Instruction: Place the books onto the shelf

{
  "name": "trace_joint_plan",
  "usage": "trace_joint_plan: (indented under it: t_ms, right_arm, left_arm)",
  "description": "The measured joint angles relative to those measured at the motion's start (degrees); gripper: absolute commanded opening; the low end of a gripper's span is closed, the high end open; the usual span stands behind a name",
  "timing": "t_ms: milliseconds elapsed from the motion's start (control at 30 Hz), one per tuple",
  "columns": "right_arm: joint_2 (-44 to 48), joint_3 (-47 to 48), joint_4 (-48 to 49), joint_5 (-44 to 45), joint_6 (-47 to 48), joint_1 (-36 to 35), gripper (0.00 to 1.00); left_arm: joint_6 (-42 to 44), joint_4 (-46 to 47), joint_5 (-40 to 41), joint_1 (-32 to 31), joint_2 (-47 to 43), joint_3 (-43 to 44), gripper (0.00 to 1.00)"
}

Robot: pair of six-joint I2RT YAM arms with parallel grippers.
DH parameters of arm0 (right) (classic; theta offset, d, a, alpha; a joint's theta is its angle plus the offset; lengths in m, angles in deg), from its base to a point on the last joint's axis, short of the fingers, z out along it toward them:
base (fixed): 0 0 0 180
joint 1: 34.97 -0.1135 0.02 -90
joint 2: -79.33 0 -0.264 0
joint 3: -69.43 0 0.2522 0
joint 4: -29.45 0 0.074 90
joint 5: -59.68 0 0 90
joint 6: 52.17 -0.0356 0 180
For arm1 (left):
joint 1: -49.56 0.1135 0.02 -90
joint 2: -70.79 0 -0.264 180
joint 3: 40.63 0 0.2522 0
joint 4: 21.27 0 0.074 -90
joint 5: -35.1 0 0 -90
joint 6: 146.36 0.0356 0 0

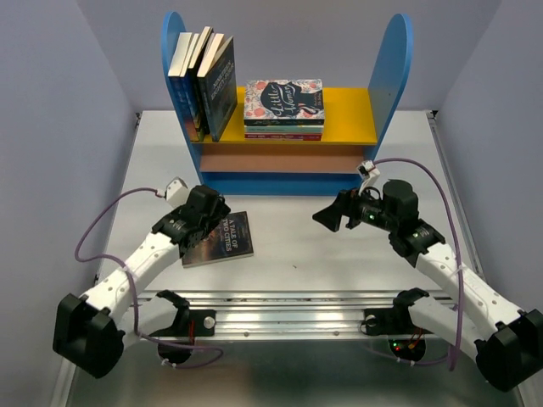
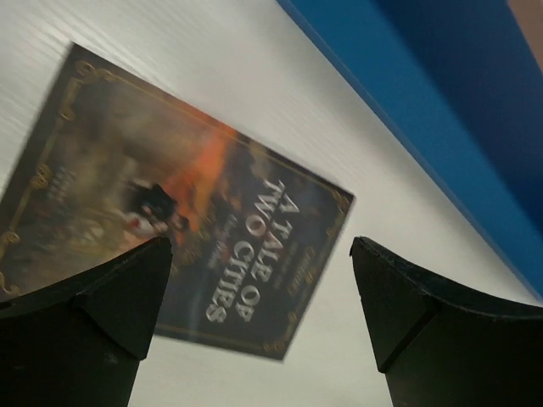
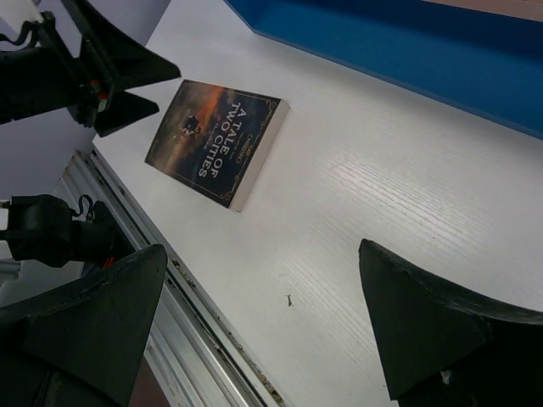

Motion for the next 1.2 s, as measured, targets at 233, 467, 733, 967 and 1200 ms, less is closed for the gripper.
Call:
trace_joint_plan:
  t_ms: [233,467,733,967,1200]
  right_arm:
    - [0.2,-0.1,0.0,0.0,-1.8,0.0,1.0]
    - [1.4,-0.1,-1.5,0.4,-2.8,0.0,1.0]
    - [4.6,-2.1,-2.2,2.5,-2.7,0.0,1.0]
    - [5.1,-3.8,-2.6,3.5,-2.7,0.0,1.0]
    - [8.1,-4.9,-2.5,4.3,-2.8,0.0,1.0]
  left_arm:
    - [1.1,5.6,1.7,13.0,13.8,0.0,0.99]
    - [1.9,9.1,1.9,24.2,25.0,2.1,0.99]
    - [-0.6,7.0,-0.2,26.1,27.4,1.6,0.64]
    - [-2.7,6.8,-4.1,21.0,23.1,-2.0,0.49]
    - [-7.5,-0.4,-11.6,7.0,14.3,-6.4,0.38]
